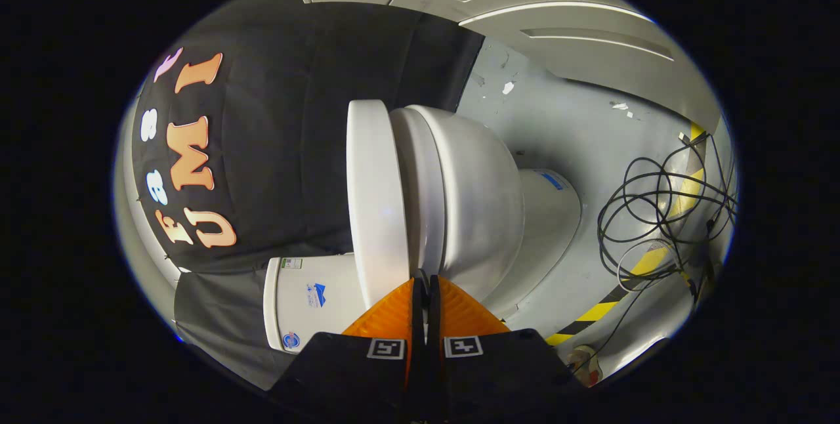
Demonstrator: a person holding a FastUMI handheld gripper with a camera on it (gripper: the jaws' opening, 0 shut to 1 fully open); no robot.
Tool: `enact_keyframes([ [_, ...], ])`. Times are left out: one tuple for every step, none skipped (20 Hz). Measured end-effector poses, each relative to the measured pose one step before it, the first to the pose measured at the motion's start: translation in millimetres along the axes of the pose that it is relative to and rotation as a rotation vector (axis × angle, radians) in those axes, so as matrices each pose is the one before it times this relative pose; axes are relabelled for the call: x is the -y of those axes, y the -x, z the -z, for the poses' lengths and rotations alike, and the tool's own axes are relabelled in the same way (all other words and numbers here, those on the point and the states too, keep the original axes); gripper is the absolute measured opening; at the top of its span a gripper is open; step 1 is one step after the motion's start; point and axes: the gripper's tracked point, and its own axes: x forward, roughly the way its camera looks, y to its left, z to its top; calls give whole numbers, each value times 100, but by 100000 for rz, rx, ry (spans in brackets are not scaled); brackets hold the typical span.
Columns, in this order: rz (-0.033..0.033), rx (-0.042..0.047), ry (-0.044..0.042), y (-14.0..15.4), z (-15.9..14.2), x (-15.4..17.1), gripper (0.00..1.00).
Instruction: Open the toilet lid.
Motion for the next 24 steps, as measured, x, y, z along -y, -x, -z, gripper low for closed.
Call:
enact_keyframes([
  [-233,584,-68,123,-15,-150,8],
  [-1068,676,663,161,-119,-422,8],
  [1153,912,2334,-149,295,-98,8],
  [1055,1632,3901,-132,-62,-62,8],
  [1620,305,3685,92,121,-47,8],
  [1894,146,3478,-16,-45,39,8],
  [873,-311,2563,117,-19,-69,8],
  [14,144,995,108,-97,-220,8],
  [-205,233,430,121,-190,-109,8],
  [-292,336,675,95,-62,-272,8],
  [145,344,1388,95,92,-226,8],
  [537,782,2885,5,-107,-302,8],
  [1256,1243,3419,-13,-111,-307,8],
  [1355,1730,4556,-56,-180,-387,8],
  [660,2342,3801,34,-382,-516,8],
  [-1,2440,2060,-49,-621,-601,8],
  [-412,2325,1519,239,-582,-720,8],
  [-444,1781,2254,121,-434,-642,8],
  [151,777,3181,173,-95,-530,8],
  [784,474,3981,3,-193,-425,8],
  [1064,426,3861,30,-194,-424,8],
  [875,71,3629,108,-147,-454,8],
  [394,748,2612,336,-375,-628,8],
  [87,920,1990,170,-543,-774,8],
])
